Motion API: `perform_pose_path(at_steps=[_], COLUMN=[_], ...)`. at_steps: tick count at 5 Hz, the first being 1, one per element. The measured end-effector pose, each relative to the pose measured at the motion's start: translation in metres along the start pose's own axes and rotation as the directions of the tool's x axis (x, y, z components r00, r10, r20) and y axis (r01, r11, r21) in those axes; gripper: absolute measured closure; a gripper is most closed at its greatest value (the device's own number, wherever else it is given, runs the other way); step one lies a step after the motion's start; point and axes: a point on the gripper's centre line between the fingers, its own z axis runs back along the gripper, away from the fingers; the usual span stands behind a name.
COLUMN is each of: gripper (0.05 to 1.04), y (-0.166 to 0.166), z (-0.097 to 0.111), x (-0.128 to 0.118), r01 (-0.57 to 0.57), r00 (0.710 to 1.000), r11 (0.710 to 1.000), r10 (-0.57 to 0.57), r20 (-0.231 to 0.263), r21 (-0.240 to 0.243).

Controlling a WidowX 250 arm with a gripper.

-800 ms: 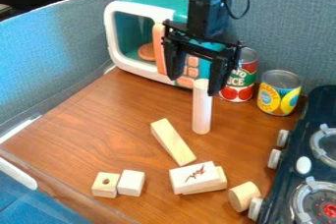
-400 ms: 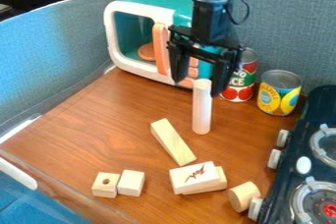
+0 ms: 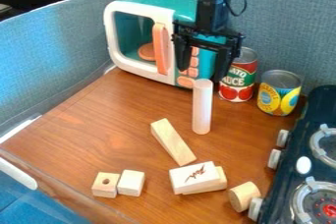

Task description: Took the cylinder shaped object and put it on top of the two box shaped bars

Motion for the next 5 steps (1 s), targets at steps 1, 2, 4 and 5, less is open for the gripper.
perform_pose_path(at_steps=[1, 2, 4, 5], gripper=[0.083, 0.083, 0.138, 0.424], y=[0.004, 0.002, 0.0, 0.003], z=[-0.016, -0.041, -0.057, -0.065], x=[0.005, 0.009, 0.013, 0.01], r01=[-0.025, -0.031, -0.072, -0.075], r00=[0.998, 0.985, 0.985, 0.984], r11=[1.0, 0.999, 0.997, 0.996], r10=[0.024, 0.028, 0.065, 0.065], r20=[-0.066, -0.168, -0.16, -0.165], r21=[-0.012, -0.011, -0.038, -0.054])
